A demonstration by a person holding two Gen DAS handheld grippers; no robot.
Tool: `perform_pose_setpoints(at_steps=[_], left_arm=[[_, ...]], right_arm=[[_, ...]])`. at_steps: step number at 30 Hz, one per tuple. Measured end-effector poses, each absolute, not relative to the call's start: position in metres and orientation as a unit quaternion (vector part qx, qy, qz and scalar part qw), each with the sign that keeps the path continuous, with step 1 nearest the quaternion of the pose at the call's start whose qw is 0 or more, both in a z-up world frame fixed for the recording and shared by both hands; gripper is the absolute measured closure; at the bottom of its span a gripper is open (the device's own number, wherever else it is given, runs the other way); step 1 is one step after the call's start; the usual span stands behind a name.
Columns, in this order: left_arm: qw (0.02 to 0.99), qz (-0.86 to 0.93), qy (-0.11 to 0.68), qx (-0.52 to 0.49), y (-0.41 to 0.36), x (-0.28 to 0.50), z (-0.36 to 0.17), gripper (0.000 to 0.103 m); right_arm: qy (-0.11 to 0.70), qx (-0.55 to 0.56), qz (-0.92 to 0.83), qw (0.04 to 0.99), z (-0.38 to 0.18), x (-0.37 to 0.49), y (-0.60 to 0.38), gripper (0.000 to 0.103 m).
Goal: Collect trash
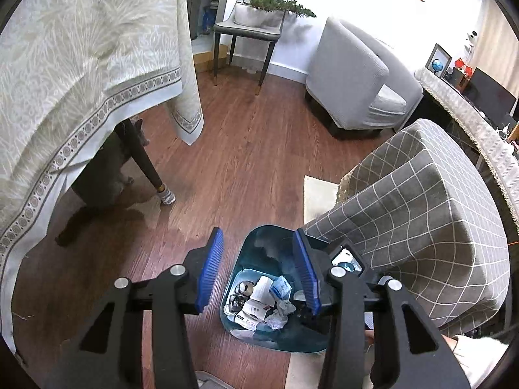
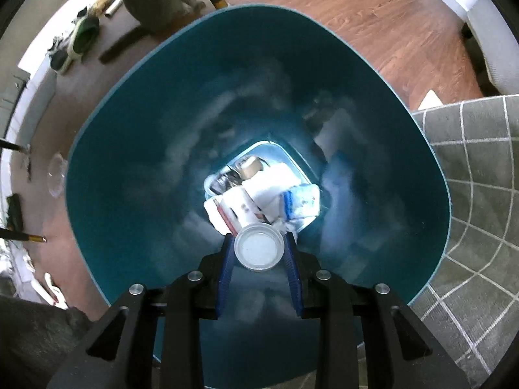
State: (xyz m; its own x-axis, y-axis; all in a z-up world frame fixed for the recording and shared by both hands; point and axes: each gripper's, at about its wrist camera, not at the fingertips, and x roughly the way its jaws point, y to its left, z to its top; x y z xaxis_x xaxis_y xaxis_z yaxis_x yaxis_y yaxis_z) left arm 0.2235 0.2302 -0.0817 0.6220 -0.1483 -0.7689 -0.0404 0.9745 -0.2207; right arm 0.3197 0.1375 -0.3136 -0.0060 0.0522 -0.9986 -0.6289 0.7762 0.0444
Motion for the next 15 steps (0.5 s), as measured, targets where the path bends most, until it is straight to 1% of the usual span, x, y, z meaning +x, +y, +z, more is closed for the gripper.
perform_pose_setpoints(at_steps=[1,2,3,4,6,11,15], left_arm=[[0.894,-0.029,0.433,-0.107,0.230,0.223,-0.080,0.056],[0.895,-0.029,0.432,-0.105,0.228,0.223,-0.079,0.056],[0.896,-0.030,0.431,-0.104,0.228,0.223,-0.077,0.056],[0.897,-0.030,0.430,-0.103,0.227,0.223,-0.076,0.056],[0.899,-0.026,0.428,-0.096,0.224,0.224,-0.073,0.054],[0.904,-0.023,0.416,-0.093,0.220,0.226,-0.062,0.053],[0.909,-0.014,0.408,-0.087,0.217,0.228,-0.052,0.044]], right_arm=[[0.663,-0.219,0.254,0.669,-0.313,0.319,0.136,0.072],[0.664,-0.219,0.255,0.668,-0.313,0.319,0.136,0.068],[0.661,-0.219,0.258,0.669,-0.310,0.318,0.135,0.054],[0.658,-0.221,0.259,0.672,-0.308,0.317,0.135,0.047],[0.655,-0.218,0.263,0.674,-0.304,0.317,0.136,0.047],[0.641,-0.211,0.272,0.686,-0.286,0.315,0.137,0.047],[0.608,-0.201,0.278,0.716,-0.253,0.315,0.136,0.048]])
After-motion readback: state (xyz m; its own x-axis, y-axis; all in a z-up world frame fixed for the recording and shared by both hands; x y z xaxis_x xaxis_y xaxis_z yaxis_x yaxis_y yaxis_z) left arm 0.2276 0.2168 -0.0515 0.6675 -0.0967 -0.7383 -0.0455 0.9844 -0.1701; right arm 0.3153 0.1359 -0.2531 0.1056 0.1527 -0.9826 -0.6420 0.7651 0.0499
